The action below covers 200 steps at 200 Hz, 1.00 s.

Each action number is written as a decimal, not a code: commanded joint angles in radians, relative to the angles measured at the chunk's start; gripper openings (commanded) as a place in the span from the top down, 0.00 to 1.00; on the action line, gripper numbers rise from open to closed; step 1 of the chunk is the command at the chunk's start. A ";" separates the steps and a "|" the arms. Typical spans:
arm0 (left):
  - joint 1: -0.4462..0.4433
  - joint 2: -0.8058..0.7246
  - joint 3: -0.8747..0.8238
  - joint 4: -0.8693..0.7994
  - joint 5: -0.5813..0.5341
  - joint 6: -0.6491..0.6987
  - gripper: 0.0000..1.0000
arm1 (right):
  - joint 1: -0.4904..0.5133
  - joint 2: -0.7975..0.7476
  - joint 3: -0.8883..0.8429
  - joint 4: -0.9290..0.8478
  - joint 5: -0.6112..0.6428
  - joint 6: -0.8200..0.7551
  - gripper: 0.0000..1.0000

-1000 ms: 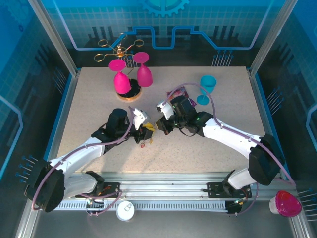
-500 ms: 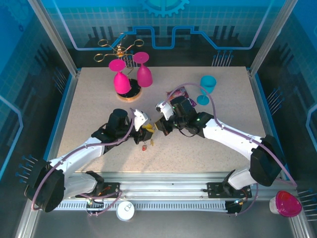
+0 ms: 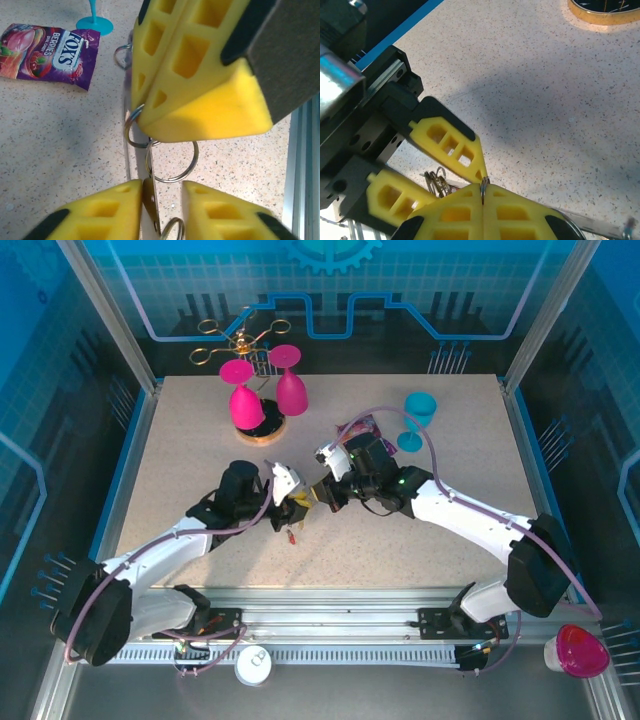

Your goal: Put the keys on the keyring

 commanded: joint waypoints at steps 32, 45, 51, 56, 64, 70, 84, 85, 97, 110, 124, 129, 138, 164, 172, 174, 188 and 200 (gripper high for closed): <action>-0.013 -0.042 -0.018 0.066 0.007 0.041 1.00 | 0.006 -0.038 0.009 0.048 -0.020 0.022 1.00; -0.020 -0.070 -0.035 0.093 -0.007 0.050 1.00 | -0.002 -0.050 0.008 0.050 -0.027 0.028 0.94; -0.027 -0.082 -0.043 0.107 -0.023 0.055 1.00 | -0.009 -0.061 0.006 0.054 -0.042 0.033 0.79; -0.032 -0.091 -0.050 0.118 -0.035 0.058 1.00 | -0.019 -0.073 0.000 0.062 -0.057 0.039 0.71; -0.041 -0.108 -0.057 0.129 -0.056 0.067 1.00 | -0.035 -0.101 -0.015 0.086 -0.085 0.052 0.60; -0.051 -0.120 -0.060 0.133 -0.072 0.074 1.00 | -0.052 -0.130 -0.033 0.114 -0.108 0.069 0.53; -0.069 -0.142 -0.064 0.135 -0.125 0.089 1.00 | -0.100 -0.211 -0.108 0.195 -0.139 0.116 0.42; -0.072 -0.143 -0.064 0.135 -0.128 0.090 1.00 | -0.105 -0.218 -0.113 0.200 -0.140 0.118 0.42; -0.086 -0.157 -0.064 0.140 -0.172 0.096 1.00 | -0.130 -0.289 -0.180 0.260 -0.127 0.122 0.42; -0.101 -0.166 -0.069 0.159 -0.203 0.104 1.00 | -0.121 -0.349 -0.286 0.298 -0.080 0.065 0.46; -0.120 -0.169 -0.079 0.194 -0.226 0.122 1.00 | -0.061 -0.381 -0.370 0.332 -0.006 -0.083 0.53; -0.128 -0.167 -0.081 0.208 -0.235 0.130 1.00 | -0.030 -0.390 -0.402 0.358 0.030 -0.144 0.55; -0.139 -0.164 -0.089 0.231 -0.252 0.145 1.00 | 0.036 -0.408 -0.467 0.444 0.099 -0.259 0.60; -0.162 -0.155 -0.099 0.273 -0.286 0.183 1.00 | 0.126 -0.424 -0.603 0.690 0.249 -0.442 0.74; -0.164 -0.154 -0.099 0.278 -0.286 0.185 1.00 | 0.131 -0.419 -0.621 0.730 0.272 -0.484 0.76; -0.164 -0.154 -0.099 0.279 -0.286 0.185 1.00 | 0.133 -0.418 -0.626 0.740 0.279 -0.498 0.76; -0.165 -0.156 -0.097 0.271 -0.277 0.187 1.00 | 0.155 -0.404 -0.652 0.814 0.320 -0.613 0.75; -0.167 -0.157 -0.095 0.260 -0.274 0.190 1.00 | 0.161 -0.393 -0.660 0.850 0.322 -0.675 0.74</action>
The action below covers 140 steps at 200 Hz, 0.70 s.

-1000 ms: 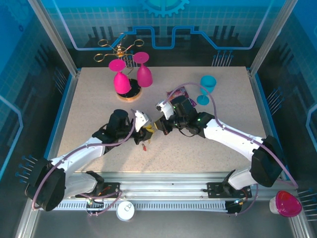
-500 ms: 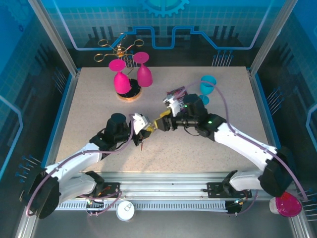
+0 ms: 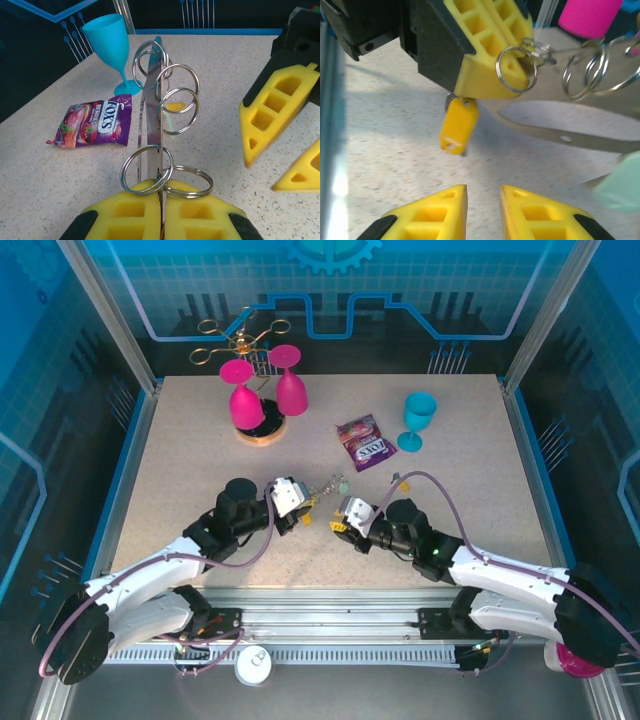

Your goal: Put the keys on the keyring

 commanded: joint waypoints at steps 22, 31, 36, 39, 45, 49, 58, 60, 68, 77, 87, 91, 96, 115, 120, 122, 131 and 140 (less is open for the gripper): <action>-0.011 -0.020 -0.001 0.044 -0.022 0.041 1.00 | 0.001 0.014 0.000 0.248 0.085 -0.194 0.74; -0.012 -0.026 -0.005 0.046 -0.027 0.044 1.00 | -0.016 0.010 0.002 0.250 0.059 -0.146 0.74; -0.012 -0.028 -0.008 0.049 -0.027 0.045 1.00 | -0.018 0.012 0.000 0.251 0.049 -0.131 0.74; -0.013 -0.030 -0.008 0.050 -0.027 0.045 1.00 | -0.019 0.013 -0.001 0.253 0.046 -0.126 0.74; -0.013 -0.030 -0.011 0.054 -0.025 0.046 1.00 | -0.017 0.015 -0.005 0.259 0.036 -0.126 0.74; -0.013 -0.031 -0.011 0.054 -0.024 0.047 1.00 | -0.017 0.017 -0.008 0.264 0.028 -0.129 0.74; -0.014 -0.029 -0.011 0.054 -0.022 0.048 1.00 | -0.012 0.022 -0.013 0.275 0.024 -0.142 0.74; -0.015 -0.030 -0.011 0.054 -0.022 0.048 1.00 | -0.011 0.024 -0.014 0.278 0.024 -0.147 0.74; -0.015 -0.030 -0.011 0.054 -0.022 0.051 1.00 | -0.008 0.027 -0.017 0.280 0.022 -0.155 0.73; -0.016 -0.032 -0.011 0.054 -0.025 0.055 1.00 | -0.008 0.024 -0.018 0.279 0.022 -0.152 0.73; -0.018 -0.033 -0.010 0.053 -0.031 0.069 1.00 | -0.008 0.013 -0.021 0.276 0.021 -0.148 0.72; -0.020 -0.037 -0.012 0.050 -0.032 0.079 1.00 | -0.008 0.005 -0.023 0.275 0.018 -0.143 0.72; -0.023 -0.038 -0.014 0.048 -0.035 0.095 1.00 | -0.012 -0.008 -0.026 0.264 0.014 -0.127 0.71; -0.034 -0.056 -0.015 0.006 -0.049 0.225 1.00 | -0.056 -0.109 -0.004 0.086 -0.042 0.014 0.69; -0.033 -0.062 -0.013 -0.009 -0.059 0.271 1.00 | -0.081 -0.138 0.018 -0.015 -0.079 0.065 0.68; -0.033 -0.063 -0.014 -0.015 -0.065 0.286 1.00 | -0.093 -0.153 0.031 -0.054 -0.099 0.083 0.68; -0.033 -0.069 -0.011 -0.042 -0.094 0.366 1.00 | -0.152 -0.194 0.089 -0.247 -0.175 0.152 0.68; -0.026 -0.070 -0.002 -0.071 -0.113 0.449 1.00 | -0.211 -0.219 0.149 -0.408 -0.247 0.192 0.67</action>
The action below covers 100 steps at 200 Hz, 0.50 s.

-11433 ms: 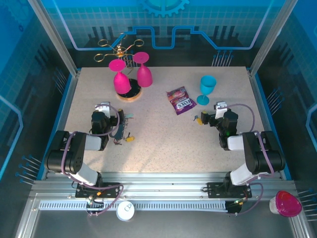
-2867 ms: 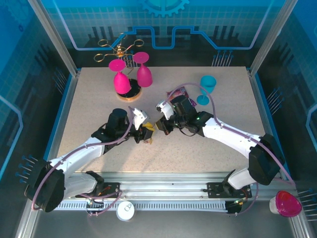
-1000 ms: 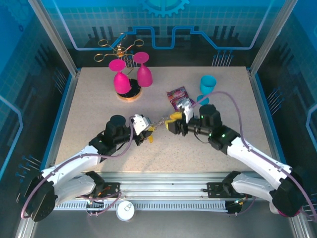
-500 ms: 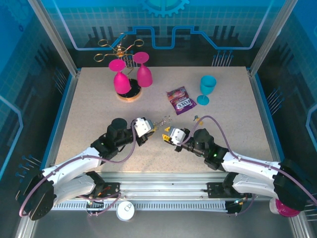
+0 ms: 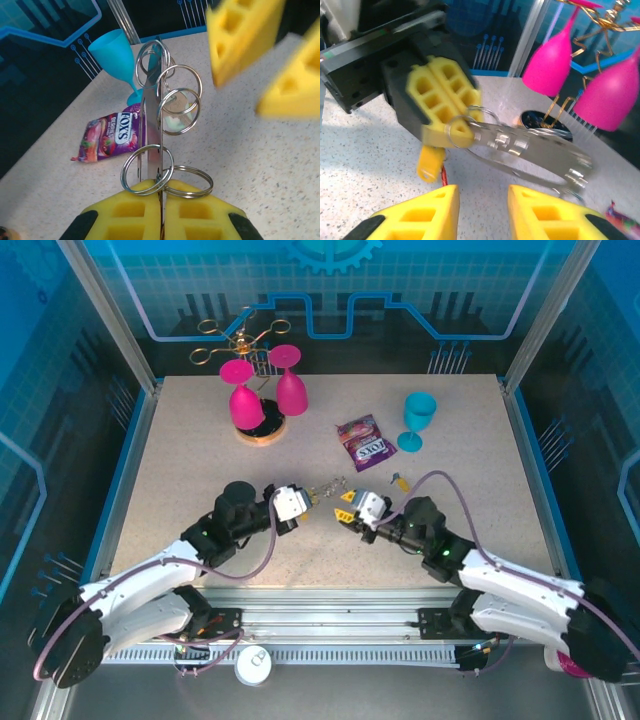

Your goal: Put the keys on the keyring

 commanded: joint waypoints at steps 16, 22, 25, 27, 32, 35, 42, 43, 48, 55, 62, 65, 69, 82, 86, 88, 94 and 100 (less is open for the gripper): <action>0.037 -0.027 0.033 -0.118 -0.022 0.359 1.00 | -0.212 -0.089 0.259 -0.635 -0.286 0.197 0.66; 0.056 -0.027 0.039 -0.126 0.007 0.388 1.00 | -0.241 -0.077 0.302 -0.695 -0.319 0.183 0.66; 0.065 -0.028 0.040 -0.126 0.023 0.401 1.00 | -0.252 -0.068 0.322 -0.719 -0.336 0.175 0.65; 0.071 -0.028 0.041 -0.126 0.033 0.409 1.00 | -0.261 -0.062 0.335 -0.734 -0.348 0.168 0.65; 0.086 -0.028 0.043 -0.128 0.058 0.430 1.00 | -0.279 -0.044 0.366 -0.769 -0.379 0.148 0.63; 0.091 -0.028 0.045 -0.128 0.069 0.444 1.00 | -0.288 -0.032 0.384 -0.789 -0.404 0.131 0.62; 0.099 -0.025 0.052 -0.131 0.086 0.470 1.00 | -0.307 0.002 0.424 -0.826 -0.461 0.083 0.59; 0.100 -0.025 0.053 -0.133 0.087 0.472 1.00 | -0.308 0.007 0.429 -0.830 -0.465 0.078 0.59; 0.101 -0.022 0.061 -0.145 0.092 0.486 1.00 | -0.312 0.026 0.441 -0.845 -0.485 0.052 0.58; 0.101 -0.020 0.076 -0.173 0.098 0.513 1.00 | -0.312 0.057 0.486 -0.869 -0.506 0.004 0.57; 0.101 -0.019 0.086 -0.197 0.105 0.532 1.00 | -0.310 0.089 0.512 -0.885 -0.529 -0.040 0.56; 0.102 -0.018 0.089 -0.206 0.107 0.541 1.00 | -0.312 0.102 0.522 -0.889 -0.535 -0.056 0.56; 0.101 -0.017 0.093 -0.216 0.109 0.552 1.00 | -0.311 0.119 0.534 -0.890 -0.542 -0.072 0.55; 0.101 -0.015 0.097 -0.223 0.106 0.569 1.00 | -0.308 0.167 0.565 -0.866 -0.526 -0.072 0.55; 0.101 -0.014 0.099 -0.223 0.100 0.566 1.00 | -0.308 0.180 0.570 -0.854 -0.523 -0.065 0.55; 0.101 -0.014 0.100 -0.223 0.098 0.564 1.00 | -0.308 0.185 0.571 -0.847 -0.522 -0.062 0.55; 0.101 -0.013 0.104 -0.226 0.094 0.558 1.00 | -0.306 0.198 0.572 -0.832 -0.518 -0.056 0.55; 0.101 -0.012 0.109 -0.234 0.091 0.557 1.00 | -0.301 0.207 0.568 -0.812 -0.507 -0.048 0.55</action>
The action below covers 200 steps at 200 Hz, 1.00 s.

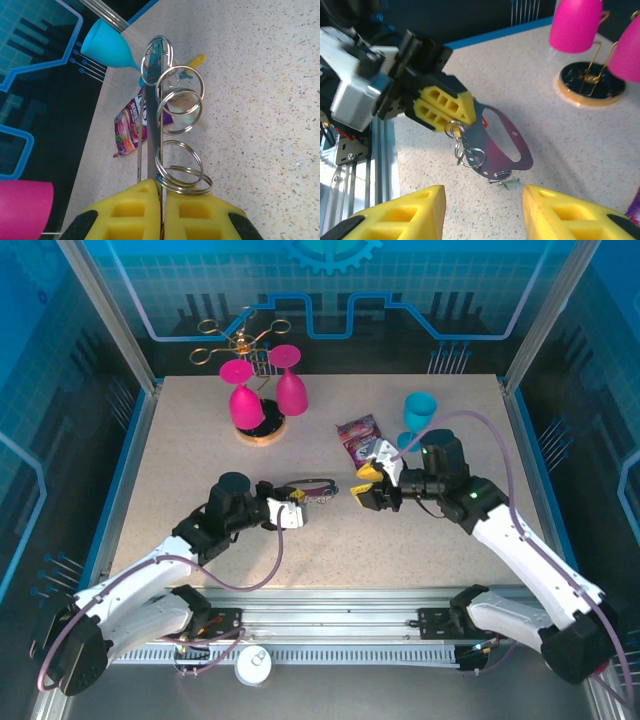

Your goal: Put the keys on the keyring

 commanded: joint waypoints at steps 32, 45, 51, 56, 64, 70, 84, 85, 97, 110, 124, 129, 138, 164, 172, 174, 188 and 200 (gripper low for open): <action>0.003 0.004 0.047 0.027 -0.065 -0.040 1.00 | 0.048 0.004 -0.052 0.069 0.077 0.011 0.56; 0.004 0.003 0.061 0.043 -0.120 -0.176 1.00 | 0.078 -0.052 -0.142 0.153 0.180 0.011 0.56; 0.004 0.004 0.084 0.006 -0.135 -0.243 1.00 | 0.095 -0.081 -0.187 0.205 0.238 0.012 0.56; 0.004 0.007 0.109 -0.042 -0.139 -0.299 1.00 | 0.115 -0.104 -0.226 0.257 0.290 0.017 0.57; 0.003 0.015 0.160 -0.127 -0.135 -0.402 1.00 | 0.146 -0.137 -0.292 0.351 0.348 0.017 0.59; 0.003 0.022 0.195 -0.185 -0.125 -0.498 1.00 | 0.179 -0.157 -0.340 0.423 0.388 -0.002 0.59; 0.003 0.041 0.265 -0.314 -0.077 -0.685 1.00 | 0.278 -0.177 -0.425 0.577 0.496 -0.097 0.59; 0.003 0.042 0.270 -0.321 -0.072 -0.696 1.00 | 0.284 -0.178 -0.430 0.589 0.501 -0.105 0.60; 0.002 0.055 0.306 -0.406 -0.011 -0.819 1.00 | 0.348 -0.169 -0.476 0.721 0.564 -0.197 0.60; 0.000 0.057 0.323 -0.472 0.034 -0.909 1.00 | 0.379 -0.148 -0.502 0.834 0.593 -0.278 0.63; 0.002 0.047 0.325 -0.518 0.078 -0.957 1.00 | 0.399 -0.113 -0.521 0.944 0.598 -0.384 0.64; 0.000 0.044 0.325 -0.530 0.088 -0.965 1.00 | 0.403 -0.099 -0.521 0.977 0.597 -0.416 0.64; 0.001 0.041 0.328 -0.550 0.096 -0.977 1.00 | 0.407 -0.075 -0.517 1.016 0.589 -0.471 0.65; 0.000 0.050 0.350 -0.589 0.096 -0.987 1.00 | 0.423 -0.012 -0.492 1.076 0.552 -0.596 0.65; 0.001 0.052 0.354 -0.588 0.098 -0.988 1.00 | 0.427 0.007 -0.479 1.077 0.544 -0.627 0.65; 0.001 0.053 0.356 -0.587 0.098 -0.988 1.00 | 0.428 0.011 -0.477 1.076 0.542 -0.636 0.65; 0.003 0.062 0.362 -0.585 0.109 -0.985 1.00 | 0.434 0.046 -0.457 1.080 0.536 -0.675 0.65; 0.002 0.074 0.370 -0.589 0.118 -0.984 1.00 | 0.439 0.073 -0.447 1.092 0.533 -0.708 0.65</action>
